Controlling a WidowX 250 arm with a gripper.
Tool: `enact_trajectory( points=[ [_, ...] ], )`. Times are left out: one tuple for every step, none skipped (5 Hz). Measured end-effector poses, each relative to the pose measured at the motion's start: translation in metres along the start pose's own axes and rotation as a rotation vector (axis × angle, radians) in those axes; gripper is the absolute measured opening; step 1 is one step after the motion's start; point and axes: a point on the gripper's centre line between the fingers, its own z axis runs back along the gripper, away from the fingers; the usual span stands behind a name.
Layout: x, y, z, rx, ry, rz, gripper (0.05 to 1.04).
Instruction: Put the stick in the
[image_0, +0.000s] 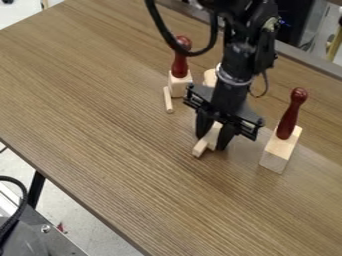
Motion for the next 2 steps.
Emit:
enact_trajectory(
  points=[
    [-0.0011,-0.0018,-0.0017,-0.002,0.007,0.027,0.420],
    [-0.0055,-0.0018,-0.0018,0.003,0.036,0.069,0.707]
  ],
)
